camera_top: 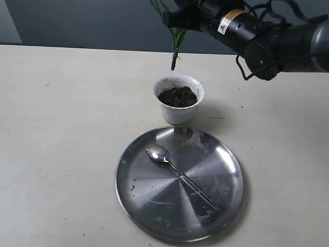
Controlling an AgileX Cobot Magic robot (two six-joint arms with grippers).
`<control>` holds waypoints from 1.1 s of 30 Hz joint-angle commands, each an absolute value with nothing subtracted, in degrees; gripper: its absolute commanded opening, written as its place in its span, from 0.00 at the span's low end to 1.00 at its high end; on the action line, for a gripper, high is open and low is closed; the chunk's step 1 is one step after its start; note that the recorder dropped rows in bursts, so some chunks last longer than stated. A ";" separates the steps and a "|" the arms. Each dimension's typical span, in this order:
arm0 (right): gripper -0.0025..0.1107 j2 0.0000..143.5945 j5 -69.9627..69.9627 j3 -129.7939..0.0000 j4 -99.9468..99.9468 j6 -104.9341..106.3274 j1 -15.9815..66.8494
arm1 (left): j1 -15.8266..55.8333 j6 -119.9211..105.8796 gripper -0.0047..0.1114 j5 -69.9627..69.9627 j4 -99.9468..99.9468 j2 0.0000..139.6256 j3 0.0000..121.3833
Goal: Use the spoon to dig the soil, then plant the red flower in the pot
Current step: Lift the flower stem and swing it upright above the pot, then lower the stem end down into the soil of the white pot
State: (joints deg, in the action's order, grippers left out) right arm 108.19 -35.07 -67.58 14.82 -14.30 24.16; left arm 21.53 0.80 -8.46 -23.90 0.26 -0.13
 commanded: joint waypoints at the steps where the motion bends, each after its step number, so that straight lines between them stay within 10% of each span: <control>1: 0.02 110.10 -38.19 -65.00 17.08 -13.70 24.38 | 21.91 1.12 0.05 -7.87 -23.45 0.00 0.00; 33: 0.02 114.48 -12.79 -64.14 34.54 -10.56 24.76 | 21.91 1.12 0.05 -7.77 -23.45 0.00 0.00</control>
State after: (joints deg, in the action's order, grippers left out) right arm 113.60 -19.71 -65.24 30.36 -10.77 24.52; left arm 21.53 0.80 -8.46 -23.90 0.26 -0.13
